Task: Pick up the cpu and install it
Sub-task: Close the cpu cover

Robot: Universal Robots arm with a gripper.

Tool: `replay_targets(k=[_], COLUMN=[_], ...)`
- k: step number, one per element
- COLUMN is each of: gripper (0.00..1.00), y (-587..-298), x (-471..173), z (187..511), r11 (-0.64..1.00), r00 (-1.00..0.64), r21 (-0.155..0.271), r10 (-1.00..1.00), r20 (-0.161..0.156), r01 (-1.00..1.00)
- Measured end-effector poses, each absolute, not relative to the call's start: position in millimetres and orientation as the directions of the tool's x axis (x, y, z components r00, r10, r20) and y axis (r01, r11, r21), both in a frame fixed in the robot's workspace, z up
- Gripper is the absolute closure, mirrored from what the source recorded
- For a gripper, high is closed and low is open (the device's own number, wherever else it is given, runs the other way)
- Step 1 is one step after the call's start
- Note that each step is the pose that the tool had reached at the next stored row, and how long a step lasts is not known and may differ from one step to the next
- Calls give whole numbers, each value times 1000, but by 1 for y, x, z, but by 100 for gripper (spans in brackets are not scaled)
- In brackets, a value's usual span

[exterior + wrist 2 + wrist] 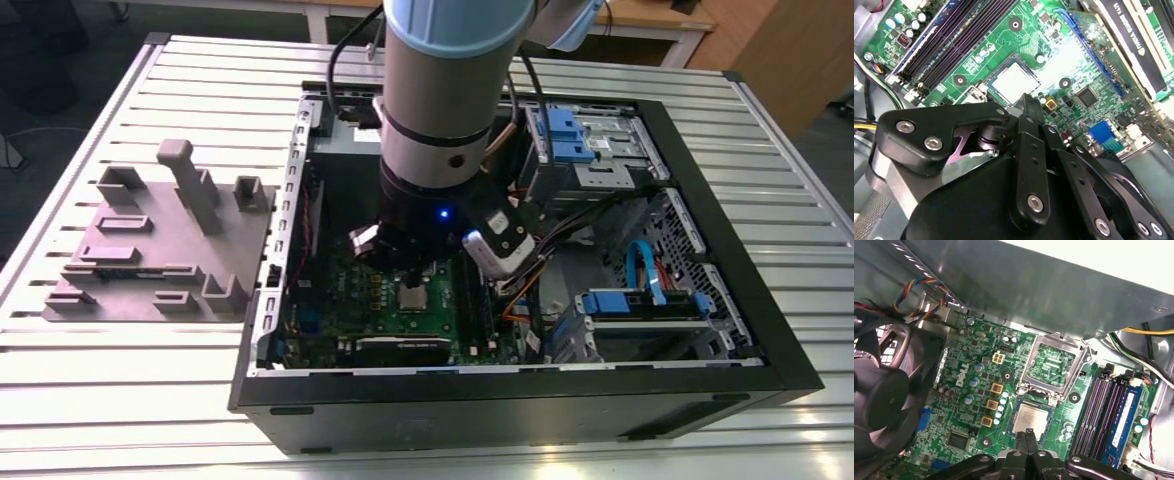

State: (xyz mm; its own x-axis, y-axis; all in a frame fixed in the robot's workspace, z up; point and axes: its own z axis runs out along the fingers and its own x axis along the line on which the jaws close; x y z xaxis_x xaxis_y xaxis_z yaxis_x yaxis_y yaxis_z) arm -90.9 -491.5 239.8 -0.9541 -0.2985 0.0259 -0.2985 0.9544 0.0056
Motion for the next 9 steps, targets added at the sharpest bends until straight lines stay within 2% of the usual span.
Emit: replay_targets(k=[9], gripper=[90], y=[-487], x=[-76], z=[239], r11=[953], r00=[-953], r21=[6], r10=[-302], r20=[26], r01=[-302])
